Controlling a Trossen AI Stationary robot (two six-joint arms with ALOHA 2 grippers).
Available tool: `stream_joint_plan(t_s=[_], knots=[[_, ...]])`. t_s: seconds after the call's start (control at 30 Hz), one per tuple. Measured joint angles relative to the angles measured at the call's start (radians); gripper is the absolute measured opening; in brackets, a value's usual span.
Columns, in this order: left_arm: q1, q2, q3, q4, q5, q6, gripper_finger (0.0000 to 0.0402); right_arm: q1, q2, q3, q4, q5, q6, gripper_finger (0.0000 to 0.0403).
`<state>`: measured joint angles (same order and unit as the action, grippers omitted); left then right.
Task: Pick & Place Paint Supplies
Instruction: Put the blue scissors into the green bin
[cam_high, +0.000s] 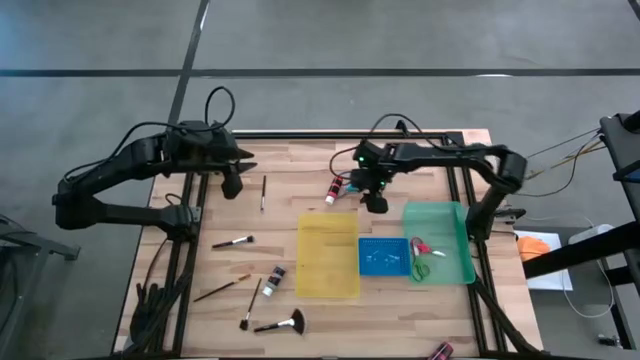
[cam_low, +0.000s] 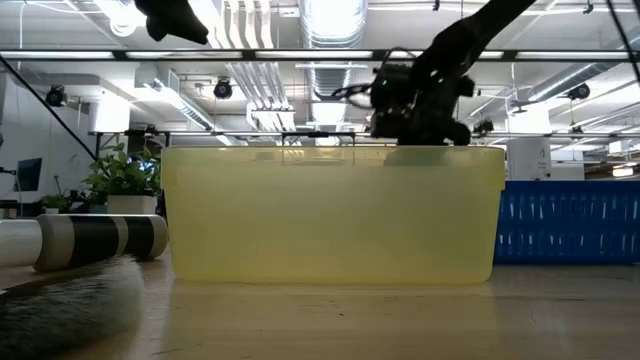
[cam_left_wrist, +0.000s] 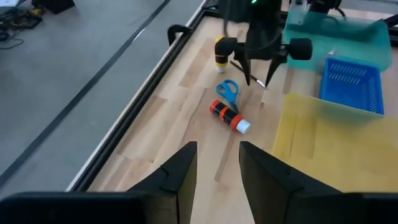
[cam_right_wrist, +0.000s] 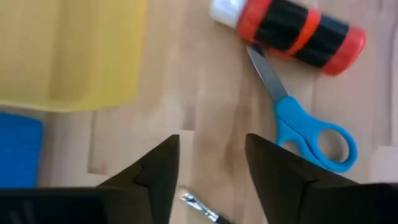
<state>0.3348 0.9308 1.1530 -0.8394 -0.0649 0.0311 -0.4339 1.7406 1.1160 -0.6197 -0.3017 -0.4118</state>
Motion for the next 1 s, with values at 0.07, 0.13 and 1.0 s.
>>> stream_joint_plan(t_s=[0.07, 0.13, 1.0], knots=[[0.0, 0.001, 0.0, -0.001, -0.002, 0.003, 0.0128, -0.024, 0.049, 0.039, -0.052, -0.015, -0.002, 0.0151], [0.0, 0.0, 0.0, -0.001, 0.002, 0.003, 0.0128, -0.047, 0.087, 0.067, -0.117, -0.04, -0.015, 0.0131], [0.0, -0.006, 0.0, -0.002, 0.005, 0.008, 0.0128, -0.075, 0.128, 0.108, -0.078, 0.024, -0.121, 0.0095]])
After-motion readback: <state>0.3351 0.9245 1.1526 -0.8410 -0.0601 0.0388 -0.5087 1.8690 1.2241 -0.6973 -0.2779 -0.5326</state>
